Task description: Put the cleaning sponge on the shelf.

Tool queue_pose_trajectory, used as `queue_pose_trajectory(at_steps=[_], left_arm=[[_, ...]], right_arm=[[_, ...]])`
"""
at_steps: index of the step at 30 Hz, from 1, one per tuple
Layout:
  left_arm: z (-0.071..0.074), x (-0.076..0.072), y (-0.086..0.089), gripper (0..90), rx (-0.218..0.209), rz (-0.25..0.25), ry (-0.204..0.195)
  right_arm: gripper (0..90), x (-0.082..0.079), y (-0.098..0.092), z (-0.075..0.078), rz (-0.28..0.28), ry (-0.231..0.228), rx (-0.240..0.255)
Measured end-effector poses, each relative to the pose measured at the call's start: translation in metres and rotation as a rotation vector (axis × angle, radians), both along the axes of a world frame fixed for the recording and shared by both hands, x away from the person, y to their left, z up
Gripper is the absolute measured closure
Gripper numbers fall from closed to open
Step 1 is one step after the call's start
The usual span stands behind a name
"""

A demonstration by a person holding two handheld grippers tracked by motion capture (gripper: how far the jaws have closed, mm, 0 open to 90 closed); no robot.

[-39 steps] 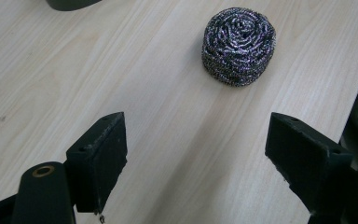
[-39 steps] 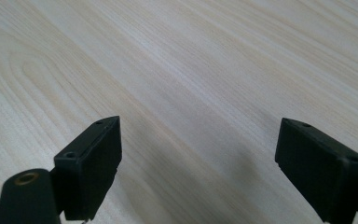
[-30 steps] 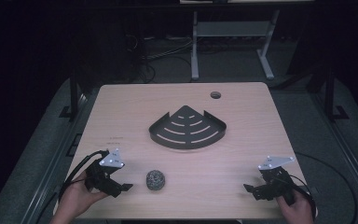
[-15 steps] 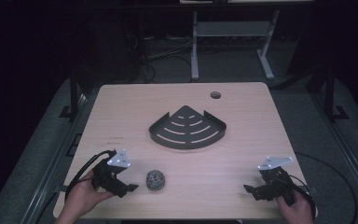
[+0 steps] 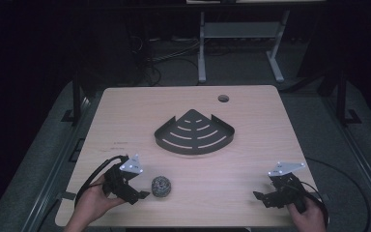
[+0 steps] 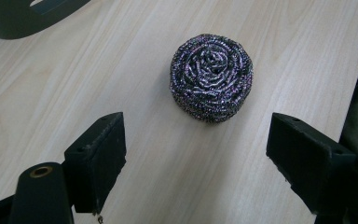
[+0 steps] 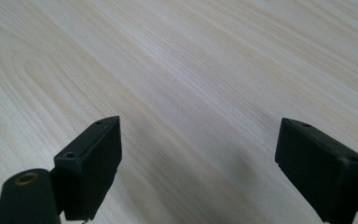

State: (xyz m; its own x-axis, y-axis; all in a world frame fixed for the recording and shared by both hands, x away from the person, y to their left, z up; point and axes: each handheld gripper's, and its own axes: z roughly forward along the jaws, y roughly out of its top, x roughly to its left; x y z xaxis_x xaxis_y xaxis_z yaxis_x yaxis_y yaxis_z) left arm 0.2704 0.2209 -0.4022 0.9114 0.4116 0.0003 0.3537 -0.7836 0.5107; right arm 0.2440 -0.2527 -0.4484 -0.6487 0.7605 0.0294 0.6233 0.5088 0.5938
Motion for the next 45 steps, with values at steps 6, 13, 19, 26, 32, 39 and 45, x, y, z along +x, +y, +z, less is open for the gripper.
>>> queue_pose_trajectory(at_steps=[6,13,19,26,32,39,45], left_arm=[[-0.004,0.001,-0.007,19.1,0.001,-0.01,0.008],[-0.007,0.003,-0.016,19.1,0.001,-0.023,0.014],[-0.009,0.005,-0.022,19.2,0.003,-0.031,0.018],[-0.011,0.007,-0.026,19.2,0.013,-0.04,0.019],[-0.014,0.008,-0.031,19.2,0.032,-0.05,0.026],[-0.015,0.01,-0.035,19.2,0.038,-0.056,0.025],[-0.017,0.012,-0.038,19.2,0.04,-0.052,0.031]], right_arm=[[14.3,0.0,0.0,0.001,0.001,-0.004,0.006],[14.3,0.0,0.0,0.001,0.0,-0.004,0.003],[14.3,-0.001,0.0,0.001,0.004,-0.007,0.005],[14.3,-0.001,0.0,0.002,0.003,-0.007,0.007],[14.3,-0.002,0.0,0.003,0.003,-0.01,0.004],[14.3,-0.002,0.001,0.002,0.006,-0.01,0.001],[14.3,-0.002,0.001,0.002,0.005,-0.007,0.003]])
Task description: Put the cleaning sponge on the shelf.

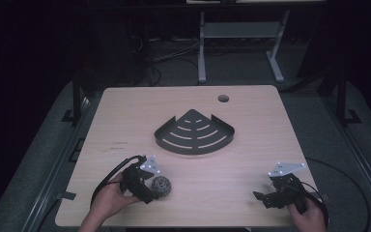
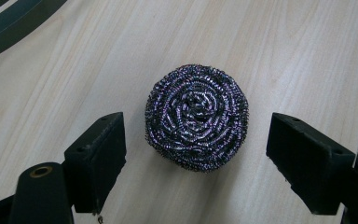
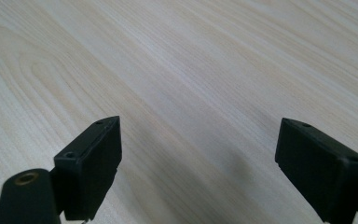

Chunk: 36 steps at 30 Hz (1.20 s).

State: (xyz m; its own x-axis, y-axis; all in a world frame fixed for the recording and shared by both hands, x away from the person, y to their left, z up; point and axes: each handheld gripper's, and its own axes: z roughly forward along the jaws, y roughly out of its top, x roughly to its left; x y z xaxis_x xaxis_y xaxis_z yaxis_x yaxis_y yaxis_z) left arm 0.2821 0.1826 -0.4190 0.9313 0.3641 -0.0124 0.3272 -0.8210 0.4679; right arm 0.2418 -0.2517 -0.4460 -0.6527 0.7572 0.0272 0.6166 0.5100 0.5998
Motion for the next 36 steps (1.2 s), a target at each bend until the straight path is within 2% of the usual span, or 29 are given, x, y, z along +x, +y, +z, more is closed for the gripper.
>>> queue_pose_trajectory(at_steps=[6,12,17,32,36], left_arm=[[-0.002,0.001,-0.005,19.3,0.026,-0.008,0.007],[-0.004,0.002,-0.008,19.8,0.026,-0.007,0.014],[-0.007,0.003,-0.012,20.2,0.051,-0.011,0.018],[-0.011,0.008,-0.016,22.9,0.085,-0.014,0.053],[-0.012,0.008,-0.018,23.6,0.089,-0.019,0.052]], right_arm=[[14.4,0.0,0.001,-0.001,0.008,0.001,-0.003],[14.3,0.0,0.001,-0.001,0.009,0.0,-0.001],[14.4,0.0,0.002,-0.001,0.01,0.006,-0.001],[14.3,0.0,0.001,-0.001,0.013,0.007,-0.004],[14.3,0.0,0.001,-0.001,0.012,0.008,-0.005]])
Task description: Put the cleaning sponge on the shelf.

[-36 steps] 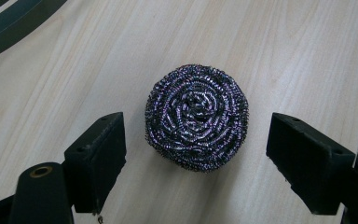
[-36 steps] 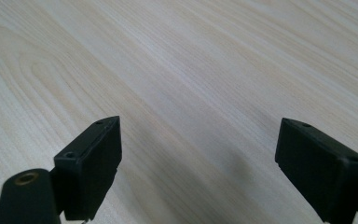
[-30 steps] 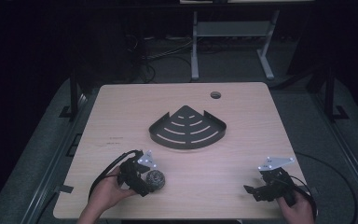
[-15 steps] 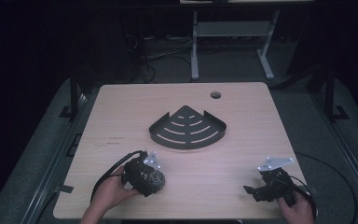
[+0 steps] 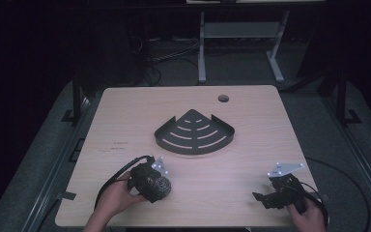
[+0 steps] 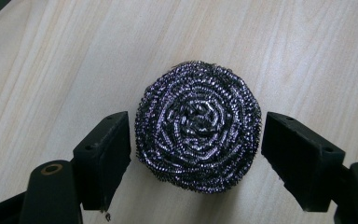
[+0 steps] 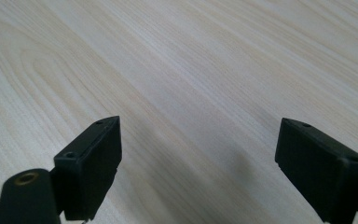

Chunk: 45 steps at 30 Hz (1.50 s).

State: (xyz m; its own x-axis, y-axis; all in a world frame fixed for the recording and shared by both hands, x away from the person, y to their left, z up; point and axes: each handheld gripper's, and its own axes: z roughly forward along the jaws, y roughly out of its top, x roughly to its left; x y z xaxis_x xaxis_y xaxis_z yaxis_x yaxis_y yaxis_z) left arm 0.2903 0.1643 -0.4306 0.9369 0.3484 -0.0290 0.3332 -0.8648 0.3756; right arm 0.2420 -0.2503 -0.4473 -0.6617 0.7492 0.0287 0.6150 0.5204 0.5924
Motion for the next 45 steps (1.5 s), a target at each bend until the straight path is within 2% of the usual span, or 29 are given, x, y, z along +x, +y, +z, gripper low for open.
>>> queue_pose_trajectory(at_steps=[18,33,45], left_arm=[[-0.002,0.0033,-0.0038,29.9,0.032,-0.019,0.023],[0.0,0.0029,-0.0062,33.7,0.056,-0.027,0.015],[0.0069,0.0041,-0.0072,34.8,0.055,-0.022,0.002]], right_arm=[[14.4,-0.0006,0.0016,0.0003,0.007,-0.004,-0.001],[14.3,-0.0011,0.0023,0.001,0.011,-0.008,-0.008],[14.3,-0.0011,0.0032,0.0001,0.012,-0.001,-0.009]])
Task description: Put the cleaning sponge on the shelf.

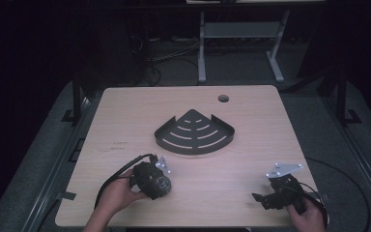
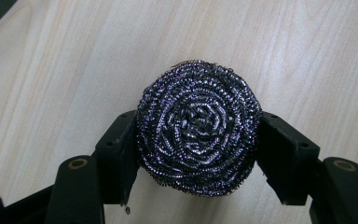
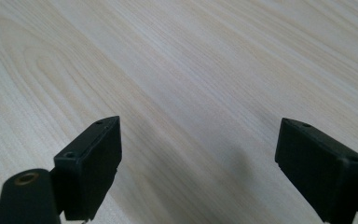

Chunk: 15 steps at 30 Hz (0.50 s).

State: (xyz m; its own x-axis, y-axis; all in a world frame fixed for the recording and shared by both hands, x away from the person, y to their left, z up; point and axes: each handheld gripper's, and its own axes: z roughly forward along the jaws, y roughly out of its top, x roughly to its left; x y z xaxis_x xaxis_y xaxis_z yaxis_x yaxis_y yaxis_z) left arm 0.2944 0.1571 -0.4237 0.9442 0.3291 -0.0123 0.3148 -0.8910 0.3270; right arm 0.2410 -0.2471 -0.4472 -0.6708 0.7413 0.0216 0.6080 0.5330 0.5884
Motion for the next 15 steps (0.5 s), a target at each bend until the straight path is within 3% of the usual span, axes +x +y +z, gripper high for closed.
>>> queue_pose_trajectory(at_steps=[9,15], left_arm=[[0.01,0.005,-0.005,34.9,0.006,-0.009,-0.013],[0.013,0.01,-0.007,34.8,0.006,-0.004,0.002]], right_arm=[[14.3,0.001,0.0,-0.002,-0.005,0.01,-0.003],[14.3,0.002,0.001,-0.002,0.003,0.01,-0.001]])
